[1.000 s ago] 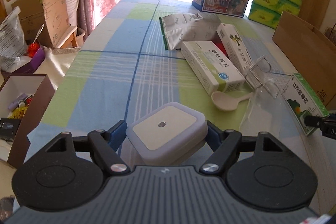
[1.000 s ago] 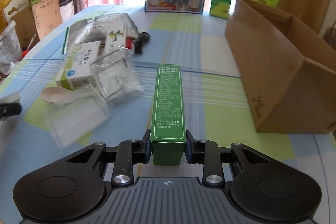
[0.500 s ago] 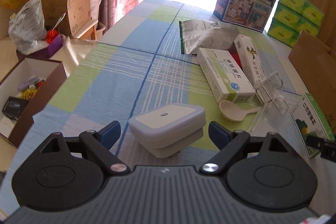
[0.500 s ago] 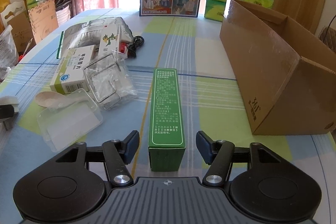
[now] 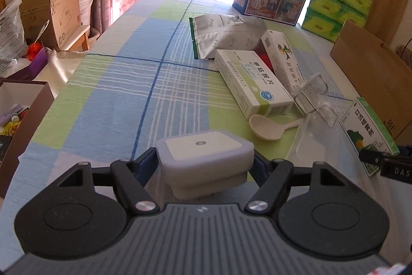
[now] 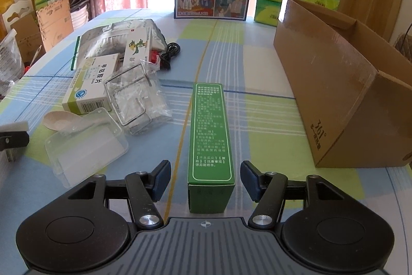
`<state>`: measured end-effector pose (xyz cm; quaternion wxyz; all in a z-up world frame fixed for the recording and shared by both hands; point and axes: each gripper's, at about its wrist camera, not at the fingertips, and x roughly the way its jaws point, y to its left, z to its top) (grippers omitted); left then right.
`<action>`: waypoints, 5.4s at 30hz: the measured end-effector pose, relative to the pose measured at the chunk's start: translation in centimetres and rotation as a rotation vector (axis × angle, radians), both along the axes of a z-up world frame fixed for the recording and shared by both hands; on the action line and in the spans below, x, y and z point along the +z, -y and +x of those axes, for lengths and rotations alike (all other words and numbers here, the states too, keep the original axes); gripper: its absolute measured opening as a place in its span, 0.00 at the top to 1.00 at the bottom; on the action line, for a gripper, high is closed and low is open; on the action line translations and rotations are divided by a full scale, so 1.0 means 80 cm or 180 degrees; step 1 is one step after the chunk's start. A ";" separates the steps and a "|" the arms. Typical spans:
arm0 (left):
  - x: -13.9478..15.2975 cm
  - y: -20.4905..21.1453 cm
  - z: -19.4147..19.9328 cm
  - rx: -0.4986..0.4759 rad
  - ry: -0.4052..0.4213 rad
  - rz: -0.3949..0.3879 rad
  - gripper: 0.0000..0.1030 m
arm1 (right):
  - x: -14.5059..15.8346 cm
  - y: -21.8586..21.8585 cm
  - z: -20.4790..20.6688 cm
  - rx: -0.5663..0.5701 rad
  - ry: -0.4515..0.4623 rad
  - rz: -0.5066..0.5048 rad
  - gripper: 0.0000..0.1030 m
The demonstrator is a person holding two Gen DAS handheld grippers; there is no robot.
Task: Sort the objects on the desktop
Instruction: 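Carry the white device with the left tool while the right tool carries the green box to the cardboard box, then release the white device and green box into the cardboard box with both tools, then return both tools to the table toward the clear tray and wire holder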
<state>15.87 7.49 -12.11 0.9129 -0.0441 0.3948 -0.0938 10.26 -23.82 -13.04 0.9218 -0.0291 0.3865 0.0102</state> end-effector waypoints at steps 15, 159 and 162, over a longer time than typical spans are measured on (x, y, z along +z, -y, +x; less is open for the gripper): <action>-0.003 0.024 0.000 -0.0088 0.0104 0.0502 0.37 | -0.002 0.001 0.012 -0.0029 0.0019 0.0034 0.44; 0.071 0.077 -0.077 -0.0788 0.0323 0.0496 0.01 | 0.092 0.040 -0.065 0.0630 0.0079 0.0586 0.02; 0.064 0.086 -0.069 -0.0889 0.0331 0.0509 0.01 | 0.087 0.038 -0.058 0.0702 0.0084 0.0562 0.02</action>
